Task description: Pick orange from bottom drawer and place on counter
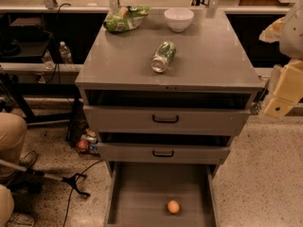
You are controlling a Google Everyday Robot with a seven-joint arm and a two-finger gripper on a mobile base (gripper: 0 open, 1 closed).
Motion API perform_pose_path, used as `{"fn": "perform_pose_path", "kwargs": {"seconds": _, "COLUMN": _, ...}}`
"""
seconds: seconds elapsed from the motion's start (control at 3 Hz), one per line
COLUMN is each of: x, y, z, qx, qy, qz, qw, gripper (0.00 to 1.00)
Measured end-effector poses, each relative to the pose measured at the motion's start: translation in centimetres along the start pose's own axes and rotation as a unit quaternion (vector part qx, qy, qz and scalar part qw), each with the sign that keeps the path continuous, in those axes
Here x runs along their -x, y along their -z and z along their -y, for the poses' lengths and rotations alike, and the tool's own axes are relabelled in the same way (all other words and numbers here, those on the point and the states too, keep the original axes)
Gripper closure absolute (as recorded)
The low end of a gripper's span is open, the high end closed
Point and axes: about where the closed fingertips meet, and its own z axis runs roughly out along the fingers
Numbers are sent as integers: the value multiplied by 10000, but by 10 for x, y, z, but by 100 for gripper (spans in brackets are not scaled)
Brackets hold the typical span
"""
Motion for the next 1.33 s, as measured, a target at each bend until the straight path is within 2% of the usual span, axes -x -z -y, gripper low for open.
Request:
{"fn": "perform_pose_path", "kwargs": {"seconds": 0.33, "x": 0, "y": -1, "z": 0, "qx": 7, "qy": -6, "qz": 6, "qw": 10000, "gripper": 0}}
{"fn": "perform_pose_path", "kwargs": {"seconds": 0.67, "x": -19, "y": -55, "z": -21, "qx": 613, "qy": -525, "qz": 455, "qw": 9957, "gripper": 0}}
{"fn": "perform_pose_path", "kwargs": {"seconds": 1.0, "x": -33, "y": -118, "z": -52, "qx": 1182, "qy": -877, "qz": 613, "qw": 9872, "gripper": 0}}
{"fn": "perform_pose_path", "kwargs": {"seconds": 1.33, "x": -50, "y": -170, "z": -82, "qx": 1467, "qy": -1322, "qz": 889, "qw": 9763, "gripper": 0}}
